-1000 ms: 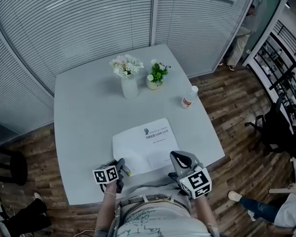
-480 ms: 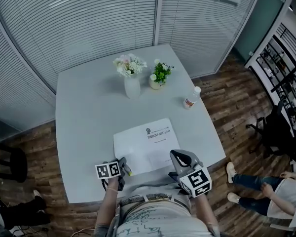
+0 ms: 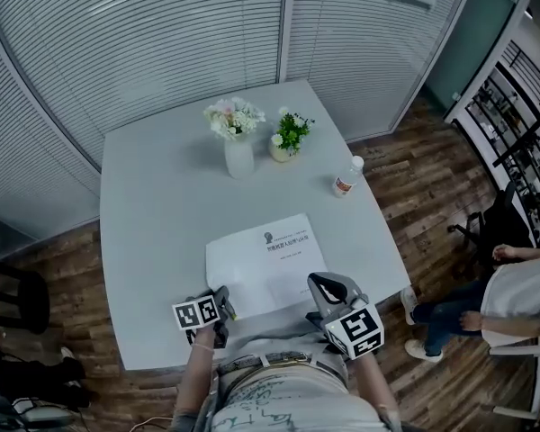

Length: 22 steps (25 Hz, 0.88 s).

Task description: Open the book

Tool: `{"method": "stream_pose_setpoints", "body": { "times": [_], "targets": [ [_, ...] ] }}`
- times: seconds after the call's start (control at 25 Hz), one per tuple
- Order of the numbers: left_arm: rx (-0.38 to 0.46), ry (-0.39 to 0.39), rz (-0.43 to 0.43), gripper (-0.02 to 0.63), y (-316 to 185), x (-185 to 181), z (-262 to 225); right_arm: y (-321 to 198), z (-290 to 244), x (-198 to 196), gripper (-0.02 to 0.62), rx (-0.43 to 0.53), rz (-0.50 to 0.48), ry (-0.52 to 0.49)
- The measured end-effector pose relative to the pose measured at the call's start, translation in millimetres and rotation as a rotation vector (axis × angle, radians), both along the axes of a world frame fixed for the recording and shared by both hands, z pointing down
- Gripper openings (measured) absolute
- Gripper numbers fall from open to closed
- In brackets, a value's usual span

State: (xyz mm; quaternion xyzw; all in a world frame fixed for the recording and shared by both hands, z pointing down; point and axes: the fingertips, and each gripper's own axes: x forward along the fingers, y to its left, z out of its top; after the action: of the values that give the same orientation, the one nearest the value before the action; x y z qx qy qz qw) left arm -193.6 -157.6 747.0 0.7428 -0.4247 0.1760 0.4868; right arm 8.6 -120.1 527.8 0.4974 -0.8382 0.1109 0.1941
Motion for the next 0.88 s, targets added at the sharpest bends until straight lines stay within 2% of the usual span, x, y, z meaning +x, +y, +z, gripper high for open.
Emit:
{"method": "stream_pose_setpoints", "body": {
  "times": [0.08, 0.24, 0.52, 0.64, 0.88],
  "targets": [
    [0.008, -0.013, -0.014, 0.097, 0.2, -4.7, -0.3, -0.2, -0.2, 0.4, 0.002, 0.002, 0.002, -0.002],
    [0.038, -0.091, 0.024, 0.156, 4.7, -13.8, -0.3, 0.3, 1.3, 2.4, 0.002, 0.004, 0.007, -0.001],
    [0.134, -0.136, 0.076, 0.163, 2.0, -9.8, -30.5, -0.5, 0.3, 2.9, 0.003, 0.005, 0.007, -0.001],
    [0.163, -0.131, 0.105, 0.163, 0.6, 0.4, -40.7, -0.1, 0.8, 2.8, 0.002, 0.006, 0.005, -0.003],
    [0.185, -0.069, 0.162, 0.163, 3.6, 26.0, -53.8, 1.3, 5.5, 3.0, 0.002, 0.000, 0.000, -0.003]
  ]
}}
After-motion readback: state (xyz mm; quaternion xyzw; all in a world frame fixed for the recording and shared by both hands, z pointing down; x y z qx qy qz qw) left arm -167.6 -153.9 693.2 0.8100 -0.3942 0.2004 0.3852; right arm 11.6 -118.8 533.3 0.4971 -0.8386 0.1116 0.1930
